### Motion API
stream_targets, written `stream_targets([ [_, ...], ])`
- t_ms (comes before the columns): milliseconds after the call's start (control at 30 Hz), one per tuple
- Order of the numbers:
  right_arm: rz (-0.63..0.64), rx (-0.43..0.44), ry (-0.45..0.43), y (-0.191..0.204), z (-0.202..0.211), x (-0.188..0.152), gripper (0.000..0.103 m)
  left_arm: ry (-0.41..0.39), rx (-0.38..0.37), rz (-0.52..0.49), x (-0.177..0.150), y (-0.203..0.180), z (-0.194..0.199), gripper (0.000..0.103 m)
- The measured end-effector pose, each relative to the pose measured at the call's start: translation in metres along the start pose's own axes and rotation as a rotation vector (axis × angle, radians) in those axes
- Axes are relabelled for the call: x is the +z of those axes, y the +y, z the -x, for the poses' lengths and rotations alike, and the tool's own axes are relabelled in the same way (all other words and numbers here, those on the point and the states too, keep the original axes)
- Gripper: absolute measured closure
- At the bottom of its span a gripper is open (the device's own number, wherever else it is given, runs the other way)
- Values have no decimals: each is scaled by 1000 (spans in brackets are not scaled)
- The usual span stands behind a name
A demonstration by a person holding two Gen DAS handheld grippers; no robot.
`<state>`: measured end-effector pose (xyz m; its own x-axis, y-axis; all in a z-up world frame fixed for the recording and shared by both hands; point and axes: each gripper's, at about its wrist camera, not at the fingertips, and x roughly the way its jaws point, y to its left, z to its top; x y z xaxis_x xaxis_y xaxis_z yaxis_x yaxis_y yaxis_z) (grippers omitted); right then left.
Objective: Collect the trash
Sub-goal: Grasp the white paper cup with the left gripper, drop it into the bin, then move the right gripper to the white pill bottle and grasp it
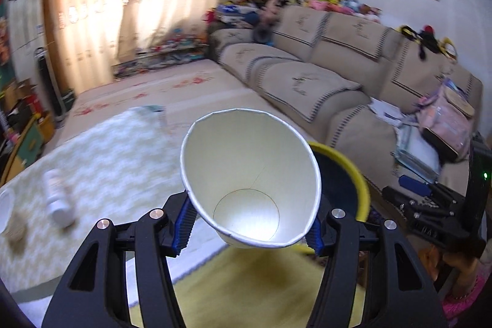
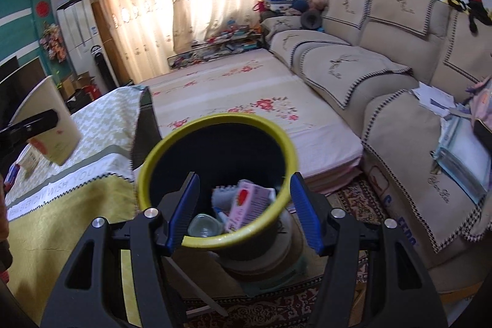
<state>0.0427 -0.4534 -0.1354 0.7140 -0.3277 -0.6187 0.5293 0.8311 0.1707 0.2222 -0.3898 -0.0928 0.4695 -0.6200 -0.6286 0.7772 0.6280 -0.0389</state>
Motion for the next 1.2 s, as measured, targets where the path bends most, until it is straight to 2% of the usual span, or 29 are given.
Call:
stream_targets([
  [200,-50,-18,7,-26,-1,-5,45,63,-55,-21,19,-45,-54,43],
  [367,-81,-24,13,-41,-3,-8,44,71,-35,-29,26,-62,-91,24],
  [467,-86,-18,17,-43,-5,-10,43,83,-35,-12,23,-61,-97,23],
  [700,-69,11,34,-31,-12,-10,43,19,-20,30,3,-26,-41,15],
  [933,7,60,48,10,-14,-6,42,-31,67,123,-31,39,30,11],
  [1033,70,91,43,40,-13,1,42,-51,141,162,-51,75,65,10],
  [1200,183,153,34,105,-13,15,40,-96,314,229,-92,142,123,6],
])
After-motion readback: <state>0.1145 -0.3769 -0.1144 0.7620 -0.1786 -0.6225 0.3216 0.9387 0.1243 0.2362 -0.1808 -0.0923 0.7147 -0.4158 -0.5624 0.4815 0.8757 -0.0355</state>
